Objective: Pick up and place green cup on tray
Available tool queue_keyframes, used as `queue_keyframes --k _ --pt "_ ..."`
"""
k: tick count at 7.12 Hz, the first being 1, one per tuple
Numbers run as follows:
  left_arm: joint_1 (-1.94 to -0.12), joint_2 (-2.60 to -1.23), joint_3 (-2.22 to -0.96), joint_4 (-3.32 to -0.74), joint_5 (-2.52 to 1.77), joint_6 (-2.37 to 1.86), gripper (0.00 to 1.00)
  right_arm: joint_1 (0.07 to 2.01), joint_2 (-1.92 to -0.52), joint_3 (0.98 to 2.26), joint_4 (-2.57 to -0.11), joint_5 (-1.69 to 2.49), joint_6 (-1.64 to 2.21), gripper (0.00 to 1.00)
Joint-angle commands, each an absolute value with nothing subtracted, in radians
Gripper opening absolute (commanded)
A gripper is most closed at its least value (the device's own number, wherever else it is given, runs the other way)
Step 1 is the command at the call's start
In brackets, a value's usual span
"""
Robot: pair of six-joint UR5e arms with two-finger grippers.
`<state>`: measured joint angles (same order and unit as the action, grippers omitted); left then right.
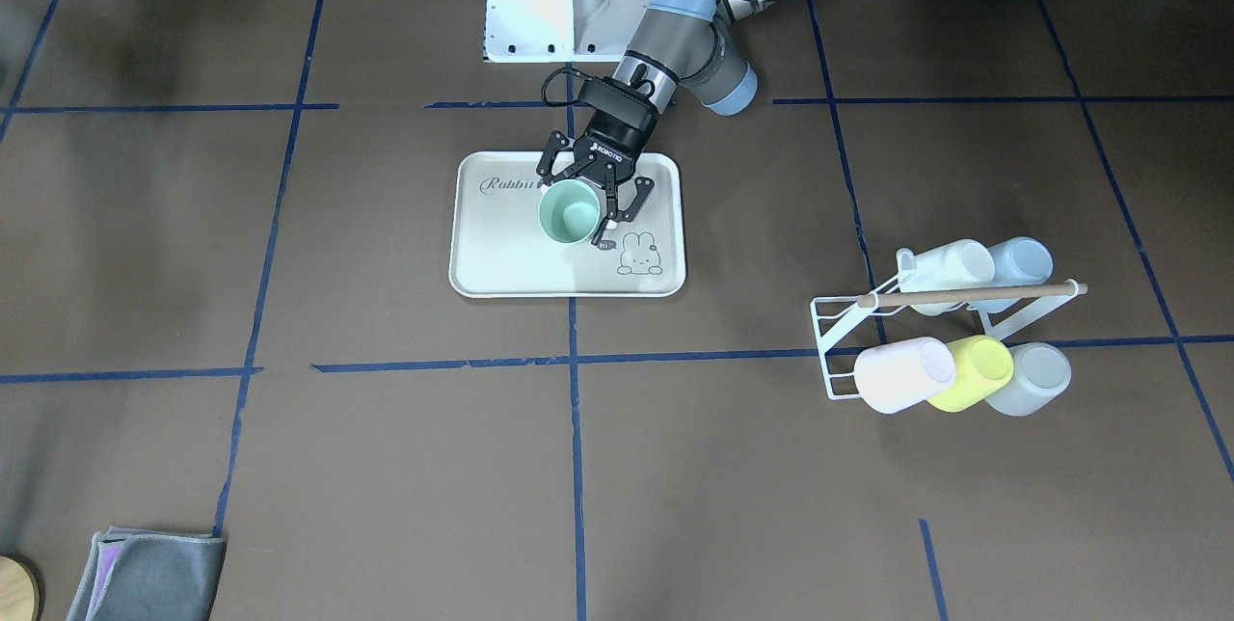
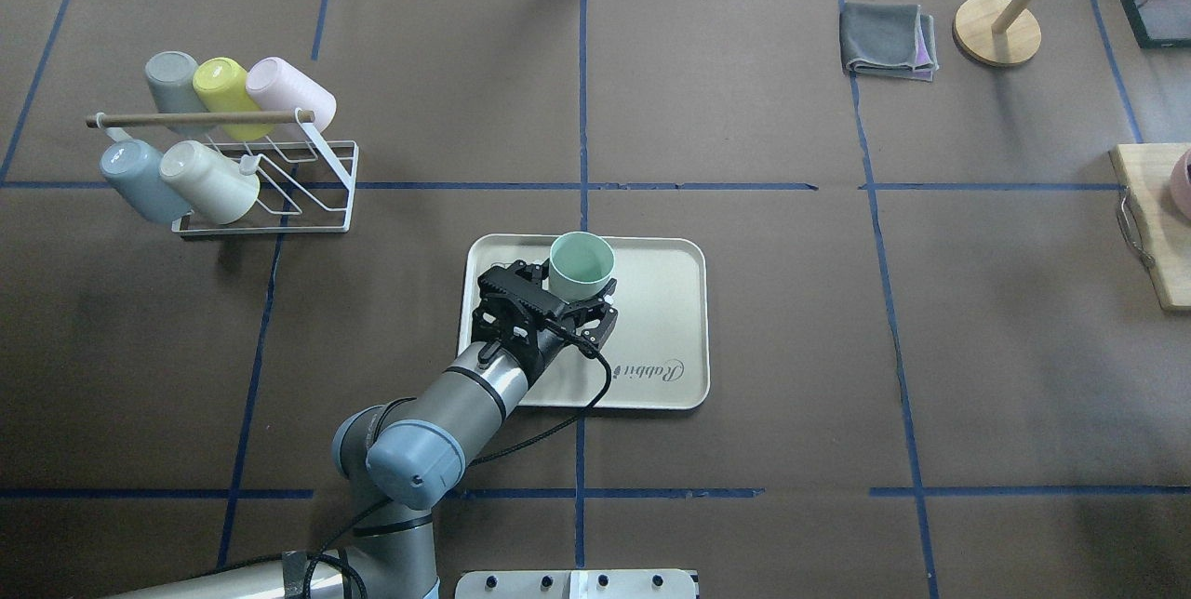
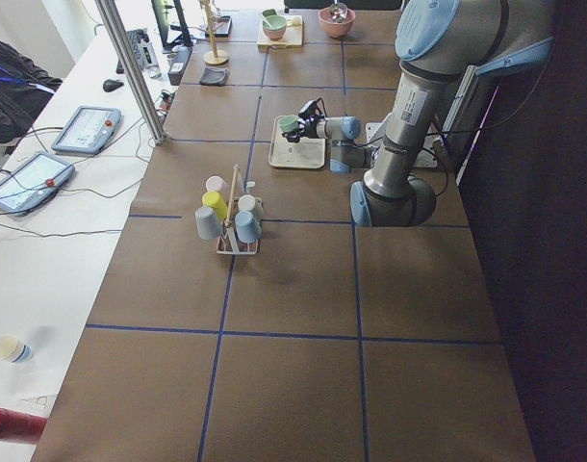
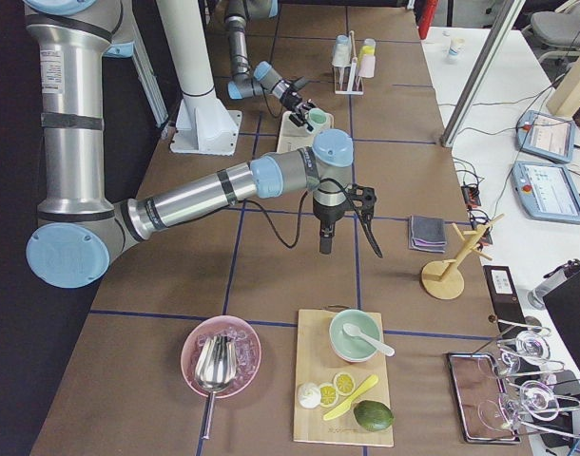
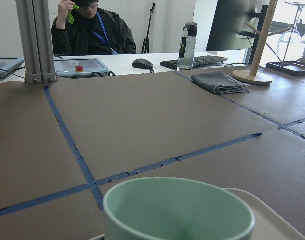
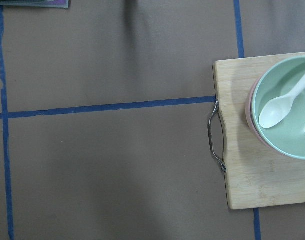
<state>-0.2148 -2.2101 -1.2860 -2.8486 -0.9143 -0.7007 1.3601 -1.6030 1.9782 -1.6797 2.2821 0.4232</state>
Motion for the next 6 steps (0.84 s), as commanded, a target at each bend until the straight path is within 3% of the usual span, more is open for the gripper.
queue_keyframes --k 1,6 --pt "-0.215 -2.209 -1.285 -2.849 -0.914 -0.699 0.99 1.361 -1.603 1.979 -1.680 2.283 0.423 1.00" --pt "-0.219 -2.195 -1.376 -2.839 -0.928 -0.622 0.99 1.361 -1.603 1.977 -1.680 2.283 0.423 1.00"
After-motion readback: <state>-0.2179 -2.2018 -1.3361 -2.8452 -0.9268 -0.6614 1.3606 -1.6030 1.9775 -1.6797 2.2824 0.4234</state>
